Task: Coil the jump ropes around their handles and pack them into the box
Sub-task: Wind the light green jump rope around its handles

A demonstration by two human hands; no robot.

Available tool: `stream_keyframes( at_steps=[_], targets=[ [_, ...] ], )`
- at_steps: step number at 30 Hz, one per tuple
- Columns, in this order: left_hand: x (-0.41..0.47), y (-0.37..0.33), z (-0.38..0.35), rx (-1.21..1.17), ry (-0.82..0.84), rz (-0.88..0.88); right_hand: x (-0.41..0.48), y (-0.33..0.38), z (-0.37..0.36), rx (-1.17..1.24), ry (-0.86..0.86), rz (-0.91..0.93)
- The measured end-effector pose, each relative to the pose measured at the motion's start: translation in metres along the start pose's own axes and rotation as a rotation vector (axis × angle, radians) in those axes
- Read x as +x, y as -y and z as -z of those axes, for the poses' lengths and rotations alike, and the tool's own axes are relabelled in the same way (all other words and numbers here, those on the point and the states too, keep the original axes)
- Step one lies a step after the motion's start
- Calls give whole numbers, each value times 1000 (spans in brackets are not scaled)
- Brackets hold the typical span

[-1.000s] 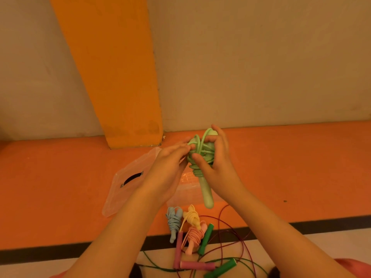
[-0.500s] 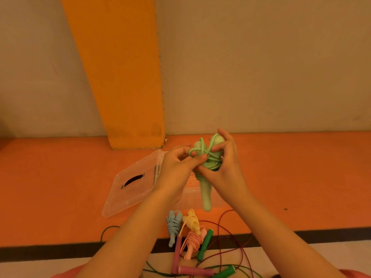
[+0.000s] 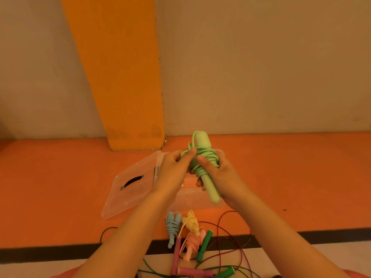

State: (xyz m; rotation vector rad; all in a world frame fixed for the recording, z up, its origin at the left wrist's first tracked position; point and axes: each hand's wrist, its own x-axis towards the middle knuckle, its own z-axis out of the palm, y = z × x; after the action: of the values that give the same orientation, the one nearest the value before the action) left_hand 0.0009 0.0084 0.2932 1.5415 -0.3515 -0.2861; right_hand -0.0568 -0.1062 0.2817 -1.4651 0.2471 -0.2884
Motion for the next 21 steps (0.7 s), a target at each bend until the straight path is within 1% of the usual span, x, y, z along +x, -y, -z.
stream_keyframes(
  at_steps=[2, 3, 5, 9, 12, 16, 18, 20, 21],
  targets=[
    [-1, 0, 0, 294, -5, -113, 7, -6, 6, -90, -81, 50],
    [-2, -1, 1, 404, -6, -183, 9, -8, 9, -142, -105, 75],
    [-3, -3, 2, 482, 15, -265, 13, -12, 12, -210, -127, 104],
    [-12, -8, 2, 446, 24, -259, 13, -18, 14, -310, -130, 101],
    [-20, -10, 2, 408, 17, -290, 12, -17, 11, -350, -132, 129],
    [-26, -12, 5, 428, 117, -332, 8, -17, 7, -361, -122, 156],
    [-25, -9, 5, 409, 140, -338, 8, -16, 8, -380, -133, 164],
    [-23, -5, 4, 381, 121, -313, 8, -12, 10, -375, -134, 186],
    [-20, -2, 5, 383, 85, -309, 9, -10, 11, -357, -134, 201]
  ],
)
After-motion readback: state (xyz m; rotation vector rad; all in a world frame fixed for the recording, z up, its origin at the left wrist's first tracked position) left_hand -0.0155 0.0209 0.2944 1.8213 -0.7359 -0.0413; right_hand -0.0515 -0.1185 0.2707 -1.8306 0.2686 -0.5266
